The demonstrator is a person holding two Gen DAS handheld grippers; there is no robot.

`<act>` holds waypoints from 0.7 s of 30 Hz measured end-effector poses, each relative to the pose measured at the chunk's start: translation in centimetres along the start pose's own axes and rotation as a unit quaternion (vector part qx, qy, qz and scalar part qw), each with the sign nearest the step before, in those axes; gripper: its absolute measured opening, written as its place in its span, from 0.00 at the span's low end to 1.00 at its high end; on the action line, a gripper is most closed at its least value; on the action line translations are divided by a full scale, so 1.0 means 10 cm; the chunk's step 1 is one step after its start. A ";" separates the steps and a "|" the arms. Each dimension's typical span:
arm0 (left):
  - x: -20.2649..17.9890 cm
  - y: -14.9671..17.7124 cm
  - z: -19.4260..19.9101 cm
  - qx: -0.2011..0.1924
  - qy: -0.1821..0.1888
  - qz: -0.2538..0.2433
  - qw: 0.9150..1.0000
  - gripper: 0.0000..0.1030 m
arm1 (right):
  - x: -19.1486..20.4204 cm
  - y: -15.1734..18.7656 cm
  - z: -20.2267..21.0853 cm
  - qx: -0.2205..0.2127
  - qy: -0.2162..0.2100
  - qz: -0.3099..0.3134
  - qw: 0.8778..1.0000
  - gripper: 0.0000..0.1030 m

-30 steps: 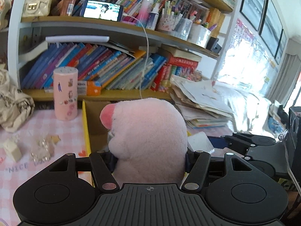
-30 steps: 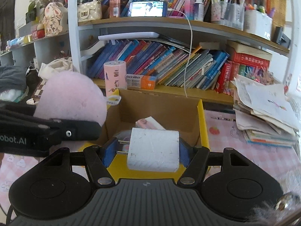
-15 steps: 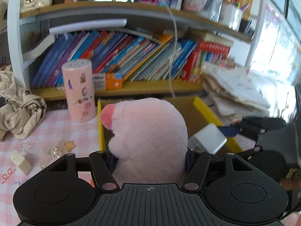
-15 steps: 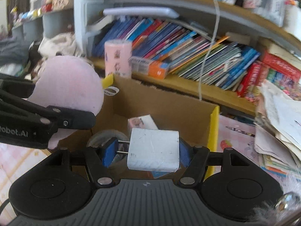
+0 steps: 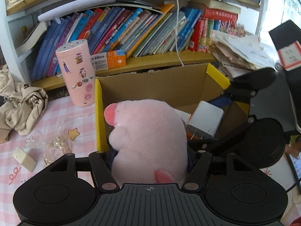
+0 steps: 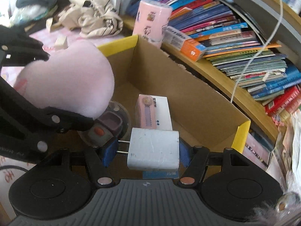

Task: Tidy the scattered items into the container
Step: 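Lower the charger and pig plush into the yellow box and open both grippers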

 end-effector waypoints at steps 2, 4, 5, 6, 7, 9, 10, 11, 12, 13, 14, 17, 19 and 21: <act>-0.02 0.00 -0.01 0.003 -0.002 -0.006 1.000 0.65 | -0.01 -0.01 -0.05 0.008 -0.002 0.002 1.000 0.62; -0.03 -0.01 -0.01 0.003 -0.004 -0.009 1.000 0.65 | -0.03 -0.01 -0.08 0.016 -0.008 -0.002 1.000 0.62; -0.02 -0.01 0.01 0.000 -0.005 -0.007 1.000 0.67 | -0.04 -0.01 -0.09 0.018 -0.012 -0.004 1.000 0.62; -0.02 -0.01 0.02 -0.005 -0.008 -0.006 1.000 0.70 | -0.04 -0.02 -0.09 0.021 -0.015 -0.006 1.000 0.62; -0.02 -0.02 0.05 -0.015 -0.011 -0.004 1.000 0.73 | -0.05 -0.02 -0.10 0.023 -0.017 -0.006 1.000 0.62; -0.02 -0.04 0.12 -0.039 -0.015 0.001 0.999 0.80 | -0.05 -0.02 -0.10 0.027 -0.020 -0.008 0.999 0.62; -0.01 -0.05 0.17 -0.055 -0.015 0.002 0.998 0.82 | -0.04 -0.02 -0.10 0.027 -0.021 -0.009 0.999 0.62; -0.02 -0.06 0.22 -0.070 -0.015 0.003 0.997 0.84 | -0.05 -0.02 -0.10 0.028 -0.021 -0.010 0.999 0.62; -0.02 -0.07 0.25 -0.078 -0.015 0.002 0.997 0.87 | -0.05 -0.02 -0.10 0.028 -0.022 -0.011 0.999 0.62; -0.02 -0.08 0.27 -0.085 -0.016 0.000 0.996 0.88 | -0.04 -0.02 -0.10 0.028 -0.022 -0.011 0.999 0.62; -0.03 -0.08 0.29 -0.088 -0.017 -0.003 0.996 0.89 | -0.04 -0.02 -0.10 0.028 -0.022 -0.012 0.999 0.62; -0.05 -0.06 0.33 -0.088 -0.020 -0.006 0.996 0.89 | -0.04 -0.01 -0.10 0.026 -0.022 -0.012 0.999 0.62; -0.06 -0.03 0.35 -0.085 -0.023 -0.007 0.996 0.90 | -0.04 -0.01 -0.09 0.023 -0.022 -0.014 0.999 0.62; -0.06 0.00 0.38 -0.084 -0.025 -0.008 0.996 0.90 | -0.04 -0.01 -0.07 0.016 -0.020 -0.014 1.000 0.66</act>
Point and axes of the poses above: each gripper's, at about its wrist camera, not at the fingertips, and z roughly against the way its jaws point, x to its left, y to its underside, the point moved 2 cm from there along -z, roughly the way its jaws point, and after that the axes turned 11 degrees about -z, right-handed, at the moved point
